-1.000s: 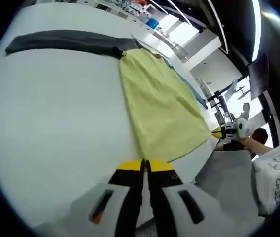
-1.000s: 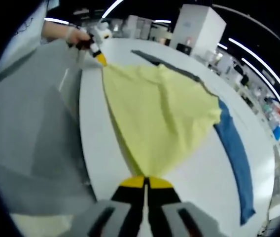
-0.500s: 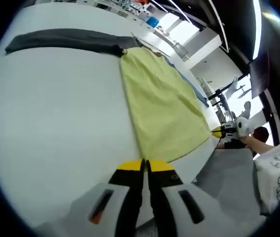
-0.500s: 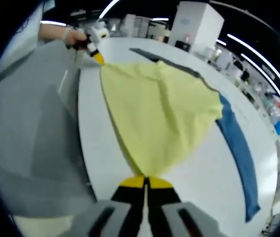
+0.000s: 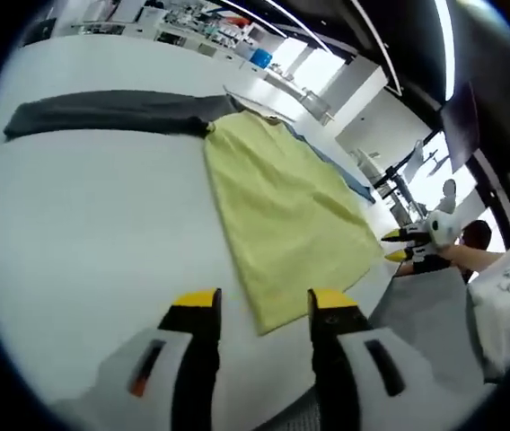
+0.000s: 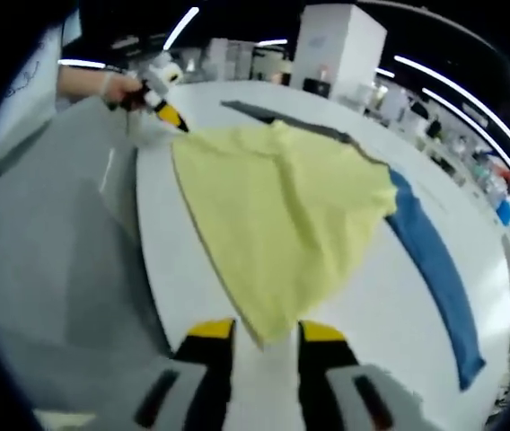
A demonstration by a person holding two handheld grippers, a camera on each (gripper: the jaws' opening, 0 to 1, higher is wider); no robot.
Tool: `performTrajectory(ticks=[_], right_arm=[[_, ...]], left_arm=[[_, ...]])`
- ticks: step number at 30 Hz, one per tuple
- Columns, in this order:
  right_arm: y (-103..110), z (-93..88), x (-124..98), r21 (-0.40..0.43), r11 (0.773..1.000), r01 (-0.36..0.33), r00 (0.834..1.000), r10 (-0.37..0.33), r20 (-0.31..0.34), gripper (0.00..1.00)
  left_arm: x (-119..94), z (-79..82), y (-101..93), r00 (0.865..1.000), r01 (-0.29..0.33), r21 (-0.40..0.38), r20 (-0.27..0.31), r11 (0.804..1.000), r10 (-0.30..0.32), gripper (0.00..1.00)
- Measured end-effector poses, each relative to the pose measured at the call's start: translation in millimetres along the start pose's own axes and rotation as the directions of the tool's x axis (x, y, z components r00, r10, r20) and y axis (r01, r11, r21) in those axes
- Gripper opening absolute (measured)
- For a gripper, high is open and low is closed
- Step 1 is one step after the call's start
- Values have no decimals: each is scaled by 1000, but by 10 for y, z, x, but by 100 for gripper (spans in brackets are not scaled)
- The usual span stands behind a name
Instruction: Fold the garment on the visible template until the final outline fits inside the template.
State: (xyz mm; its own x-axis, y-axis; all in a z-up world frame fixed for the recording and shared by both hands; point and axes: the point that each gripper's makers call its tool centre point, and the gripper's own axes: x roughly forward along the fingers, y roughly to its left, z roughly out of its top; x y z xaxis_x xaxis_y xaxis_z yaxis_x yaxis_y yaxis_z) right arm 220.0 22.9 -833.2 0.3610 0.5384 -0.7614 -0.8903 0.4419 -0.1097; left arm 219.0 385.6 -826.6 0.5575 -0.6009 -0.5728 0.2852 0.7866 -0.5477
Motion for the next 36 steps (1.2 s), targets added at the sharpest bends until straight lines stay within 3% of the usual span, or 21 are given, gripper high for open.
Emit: performTrajectory(ticks=[6, 11, 14, 20, 21, 23, 26, 29, 33, 36], right_arm=[[-96, 90, -8, 79, 996, 36, 998, -40, 53, 56], [-165, 140, -6, 124, 990, 60, 994, -70, 79, 73], [-198, 210, -12, 178, 982, 61, 990, -82, 113, 78], [-255, 258, -13, 193, 978, 83, 988, -106, 115, 78], [-253, 274, -18, 199, 977, 81, 987, -106, 119, 77], [-252, 276, -24, 200, 976, 82, 987, -107, 117, 76], [-271, 254, -48, 201, 976, 90, 987, -114, 116, 75], [-294, 181, -76, 209, 973, 98, 987, -122, 102, 74], [-314, 146, -95, 234, 966, 109, 986, -134, 96, 73], [-321, 130, -103, 245, 963, 110, 986, -136, 93, 73]], left_arm=[[-21, 191, 85, 997, -20, 0, 71, 1000, 20, 59], [-83, 477, 286, 987, -77, 13, 144, 997, 74, 70], [-105, 716, 395, 978, -73, 2, 197, 997, 71, 71], [-132, 1188, 655, 969, -122, 71, 224, 990, 103, 67], [-148, 1319, 800, 959, -162, 65, 245, 985, 141, 64], [-159, 1449, 959, 953, -185, 61, 255, 981, 164, 61], [-234, 1685, 1355, 922, -292, 56, 282, 955, 266, 59], [-263, 1784, 1514, 911, -316, 36, 291, 948, 292, 55], [-341, 1914, 1902, 873, -407, 5, 297, 913, 388, 53], [-360, 1974, 2136, 858, -463, 50, 277, 885, 433, 48]])
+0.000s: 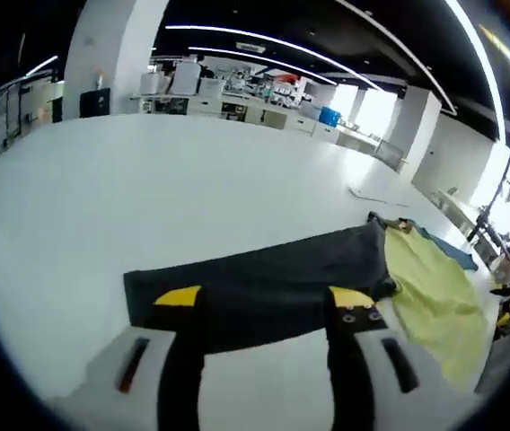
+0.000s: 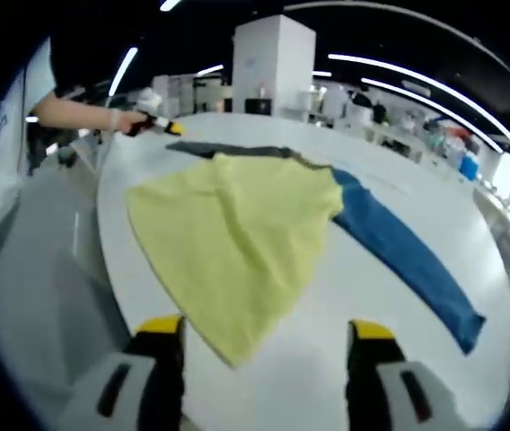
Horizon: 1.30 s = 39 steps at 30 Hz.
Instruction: Fold the garment on the visible template until the final outline fits inside the template.
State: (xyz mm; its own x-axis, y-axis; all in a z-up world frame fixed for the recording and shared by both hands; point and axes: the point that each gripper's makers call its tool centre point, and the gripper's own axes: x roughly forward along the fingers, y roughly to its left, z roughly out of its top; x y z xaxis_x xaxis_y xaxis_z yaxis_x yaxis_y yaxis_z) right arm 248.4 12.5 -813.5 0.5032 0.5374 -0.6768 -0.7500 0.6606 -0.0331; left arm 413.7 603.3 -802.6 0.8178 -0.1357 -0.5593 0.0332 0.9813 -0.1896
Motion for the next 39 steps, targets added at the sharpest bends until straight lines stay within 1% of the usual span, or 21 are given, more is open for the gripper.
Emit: performTrajectory(ticks=[4, 5, 8, 10, 11, 12, 13, 14, 15, 17, 18, 22, 24, 26, 27, 29, 30, 32, 33, 37, 39], right_arm=[[2, -11, 2, 1, 1000, -2, 1000, 2, -9, 72], [3, -14, 5, 3, 1000, -3, 1000, 3, -13, 72], [5, -19, 13, 2, 1000, -9, 1000, 9, -21, 71], [-8, -28, 19, 2, 1000, -12, 1000, 12, -28, 71], [-11, -28, 20, 2, 1000, -12, 1000, 13, -29, 70], [-13, -24, 22, 3, 1000, -13, 999, 13, -30, 70], [-14, -25, 24, 3, 1000, -15, 999, 15, -34, 70], [-12, -20, 24, 1, 1000, -15, 999, 15, -35, 70], [-18, -14, 22, 1, 1000, -13, 999, 13, -35, 70], [-22, -8, 16, 7, 1000, -11, 999, 11, -36, 69], [-20, 0, 12, 7, 1000, -9, 999, 9, -36, 69], [-23, -3, -2, 12, 1000, -4, 999, 5, -40, 69], [-20, -8, -5, 21, 1000, -3, 999, 4, -41, 69], [-16, -23, 0, 21, 1000, -2, 999, 3, -45, 68], [-4, -26, 8, 21, 1000, -3, 999, 4, -46, 68], [27, -21, 21, 21, 1000, -7, 999, 8, -45, 68], [36, -21, 26, 20, 1000, -8, 999, 9, -45, 68], [55, -20, 35, 18, 1000, -11, 999, 12, -43, 67], [65, -19, 39, 19, 1000, -12, 999, 13, -43, 67], [82, -9, 48, 22, 1000, -13, 999, 14, -37, 67], [77, -5, 49, 25, 1000, -11, 999, 12, -34, 66]], left_arm=[[62, 50, 270, 997, -73, -5, 1, 997, 73, 43], [44, 31, 381, 992, -128, -12, -12, 992, 128, 40], [105, 75, 563, 984, -176, -40, -1, 984, 176, 33], [131, 80, 636, 979, -203, -37, -11, 978, 203, 26], [119, 51, 702, 969, -246, -3, -36, 969, 245, 24], [130, 30, 739, 964, -262, 22, -49, 965, 263, 23], [159, -3, 796, 955, -287, 28, -66, 957, 289, 23], [180, -19, 810, 953, -291, 30, -74, 956, 292, 23], [149, -37, 826, 944, -321, 35, -76, 947, 322, 22], [155, -53, 856, 940, -331, 32, -76, 943, 332, 22], [156, -77, 889, 934, -347, 23, -84, 938, 347, 23], [145, -159, 870, 930, -342, 52, -123, 938, 346, 18], [180, -132, 873, 933, -340, 36, -109, 940, 342, 12], [167, -150, 814, 936, -320, 98, -119, 942, 330, 3], [173, -152, 830, 940, -309, 106, -120, 945, 321, 0], [186, -140, 841, 942, -299, 107, -125, 948, 311, 0], [187, -137, 855, 940, -309, 82, -127, 947, 318, 0], [161, -152, 876, 939, -312, 76, -131, 947, 319, 0], [141, -172, 892, 934, -322, 76, -137, 944, 330, 0], [78, -217, 940, 937, -312, 58, -148, 948, 317, 0], [77, -216, 929, 938, -306, 77, -148, 949, 315, 0]])
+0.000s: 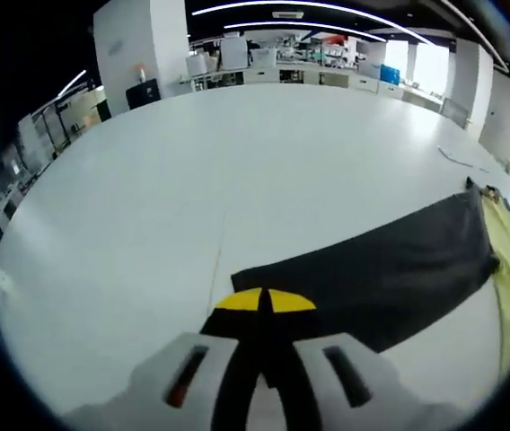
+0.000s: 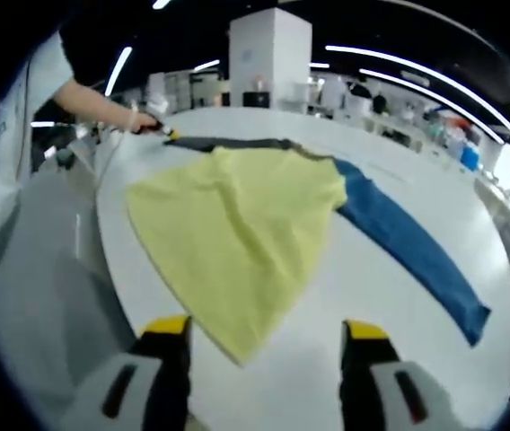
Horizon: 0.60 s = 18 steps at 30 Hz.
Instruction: Fold the garment on the visible template until the final outline fits inside the template.
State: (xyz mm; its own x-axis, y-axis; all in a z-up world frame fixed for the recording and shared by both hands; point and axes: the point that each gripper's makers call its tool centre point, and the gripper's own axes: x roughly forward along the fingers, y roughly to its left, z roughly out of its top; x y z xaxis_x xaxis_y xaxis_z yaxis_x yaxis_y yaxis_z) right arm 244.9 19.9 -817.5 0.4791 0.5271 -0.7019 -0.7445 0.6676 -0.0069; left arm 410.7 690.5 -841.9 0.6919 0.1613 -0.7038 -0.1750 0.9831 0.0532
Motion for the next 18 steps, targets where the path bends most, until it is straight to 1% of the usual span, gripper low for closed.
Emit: performTrajectory(ticks=[4, 5, 6, 7, 8, 10, 11, 12, 13, 14, 16, 17, 18], right_arm=[[-12, 12, 8, -2, 1000, -1, 1000, 1, 2, 65], [-9, 15, 10, -1, 1000, -2, 1000, 2, 1, 65], [-8, 24, 10, -4, 1000, -2, 1000, 2, 2, 65], [-16, 25, 9, -5, 1000, -2, 1000, 2, 3, 65], [-17, 26, 8, -5, 1000, -2, 1000, 2, 4, 65], [-34, 21, 3, -8, 1000, 1, 1000, -1, 4, 65], [-37, 16, 0, -5, 1000, 2, 1000, -2, 5, 64], [-36, 11, -3, -3, 1000, 2, 1000, -2, 5, 64], [-34, 4, -8, -2, 1000, 2, 1000, -2, 4, 64], [-33, -1, -11, -3, 1000, 3, 1000, -3, 3, 64], [-28, -13, -21, 0, 1000, 4, 1000, -4, 2, 64], [-27, -17, -23, 1, 1000, 5, 1000, -5, 1, 64], [-24, -25, -24, 3, 1000, 5, 1000, -5, 0, 64]], left_arm=[[1, 4, -7, 1000, 5, 0, 3, 1000, -5, 0], [5, 18, 4, 1000, 1, -14, 9, 1000, -1, 5], [-2, 26, 20, 1000, -12, -11, 12, 1000, 12, 14], [-9, 57, 85, 998, -52, 23, 23, 998, 51, 20], [2, 61, 90, 998, -55, 21, 20, 998, 54, 24], [20, 55, 80, 999, -40, 6, 13, 999, 40, 20], [33, 29, 73, 999, -38, -11, 1, 999, 38, 19], [8, 31, 56, 999, -41, -29, 10, 999, 42, 19], [8, 29, 64, 999, -45, -61, 7, 997, 45, 19], [8, 26, 53, 999, -39, -73, 7, 997, 39, 19], [6, 19, 23, 1000, -13, -132, 12, 991, 14, 16], [3, 19, 38, 1000, -14, -139, 18, 990, 16, 15], [-26, 2, 45, 1000, -20, -130, 21, 991, 23, 12]])
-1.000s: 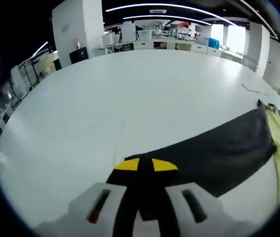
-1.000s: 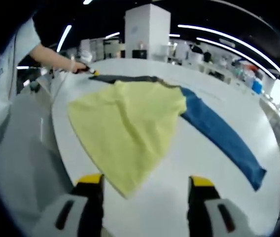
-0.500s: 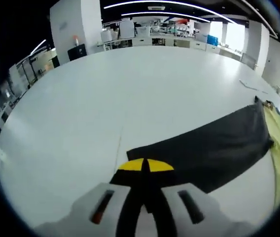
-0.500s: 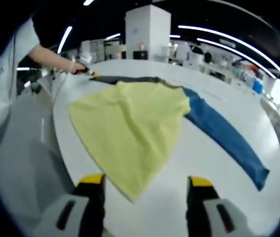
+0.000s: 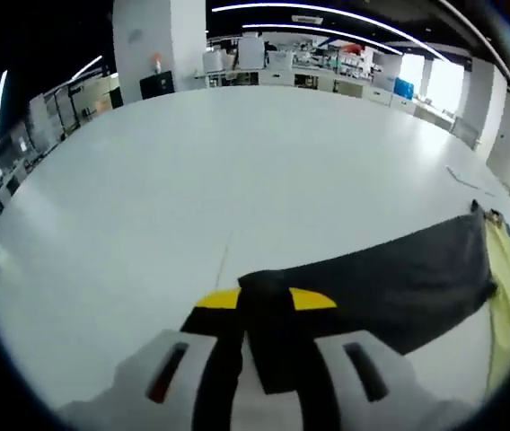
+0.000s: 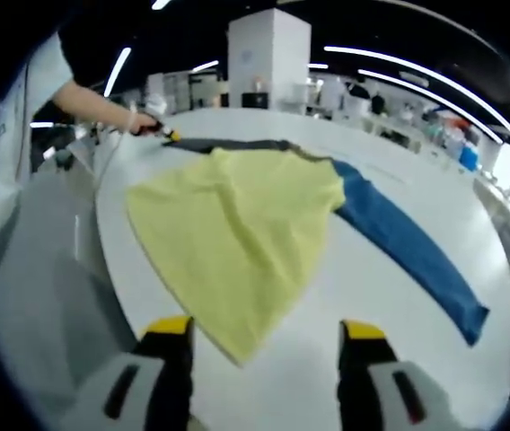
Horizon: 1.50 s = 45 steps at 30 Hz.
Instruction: Fold the garment on the visible template until the final outline fits inside the template.
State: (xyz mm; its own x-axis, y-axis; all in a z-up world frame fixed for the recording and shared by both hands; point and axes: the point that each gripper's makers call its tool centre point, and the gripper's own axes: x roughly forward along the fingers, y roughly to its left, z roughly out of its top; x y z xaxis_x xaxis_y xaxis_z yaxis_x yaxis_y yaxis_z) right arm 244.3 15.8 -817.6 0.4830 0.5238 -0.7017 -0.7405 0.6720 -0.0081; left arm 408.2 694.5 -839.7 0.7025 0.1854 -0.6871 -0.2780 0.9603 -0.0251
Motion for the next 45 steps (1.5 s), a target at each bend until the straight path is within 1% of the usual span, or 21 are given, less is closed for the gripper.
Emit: performTrajectory(ticks=[1, 2, 3, 7, 11, 13, 17, 20, 28, 30, 32, 33, 35, 37, 38, 39, 40, 42, 43, 44, 45], right_arm=[[3, -4, 0, 1, 1000, 0, 1000, 0, -1, 64], [15, -6, 0, 1, 1000, -3, 1000, 3, -2, 64], [22, -4, 0, -3, 1000, -3, 1000, 3, -2, 64], [24, 17, 1, -2, 1000, -2, 1000, 2, 5, 64], [2, 21, -2, -6, 1000, 1, 1000, -1, 8, 64], [-2, 20, 2, -3, 1000, 0, 1000, 0, 9, 63], [-3, 30, 21, -1, 1000, -3, 1000, 3, 15, 63], [-12, 42, 41, 0, 1000, -6, 1000, 6, 20, 63], [-216, 92, 36, 40, 999, 20, 999, -22, 34, 62], [-277, 128, 11, 61, 998, 32, 998, -36, 51, 62], [-336, 139, -6, 77, 996, 45, 997, -49, 54, 62], [-358, 140, -11, 82, 995, 50, 997, -54, 55, 62], [-411, 138, -17, 88, 994, 62, 996, -67, 56, 61], [-498, 130, -25, 110, 990, 83, 994, -89, 57, 61], [-554, 128, -29, 136, 986, 95, 993, -104, 62, 61], [-596, 113, -30, 152, 984, 97, 992, -108, 62, 61], [-655, 96, -31, 164, 981, 103, 992, -114, 60, 61], [-767, 69, -32, 176, 977, 124, 989, -135, 54, 60], [-839, 53, -30, 180, 975, 128, 989, -139, 50, 60], [-903, 46, -34, 193, 972, 135, 988, -147, 49, 59], [-934, 49, -36, 206, 969, 139, 987, -152, 50, 59]], left_arm=[[-5, -2, 1, 1000, 5, -1, 5, 1000, -5, 7], [15, 6, -26, 1000, 30, -40, 6, 999, -29, 1], [27, 14, -13, 1000, 27, -41, 7, 999, -26, 0], [0, -7, -34, 1000, 15, 0, 0, 1000, -15, 0], [-49, -46, -6, 1000, 12, -37, -10, 999, -12, 0], [-59, -68, 65, 1000, 9, -33, -16, 999, -9, 0], [-108, -131, 117, 1000, 8, -48, -27, 999, -9, 0], [-186, -217, 97, 999, 2, -49, -32, 999, -3, 0], [-211, -210, 76, 1000, -7, -40, -24, 999, 6, 4], [-209, -206, 75, 1000, -1, -32, -21, 999, 0, 12], [-206, -185, 66, 1000, 9, -19, -13, 1000, -9, 26], [-223, -166, 59, 1000, 14, -6, -3, 1000, -14, 30], [-224, -81, -11, 997, 65, 12, 43, 998, -66, 34], [-348, -43, -134, 992, 106, 18, 71, 994, -107, 36], [-289, 4, -173, 987, 127, 23, 92, 992, -129, 39], [-304, 28, -222, 982, 151, 19, 108, 988, -152, 43], [-396, 51, -307, 973, 190, 16, 130, 982, -191, 47], [-489, 73, -439, 956, 244, 38, 157, 969, -247, 63], [-525, 74, -488, 951, 263, 31, 162, 964, -265, 67], [-515, 104, -565, 936, 303, 55, 173, 951, -308, 70], [-553, 112, -621, 926, 324, 68, 183, 944, -331, 72]])
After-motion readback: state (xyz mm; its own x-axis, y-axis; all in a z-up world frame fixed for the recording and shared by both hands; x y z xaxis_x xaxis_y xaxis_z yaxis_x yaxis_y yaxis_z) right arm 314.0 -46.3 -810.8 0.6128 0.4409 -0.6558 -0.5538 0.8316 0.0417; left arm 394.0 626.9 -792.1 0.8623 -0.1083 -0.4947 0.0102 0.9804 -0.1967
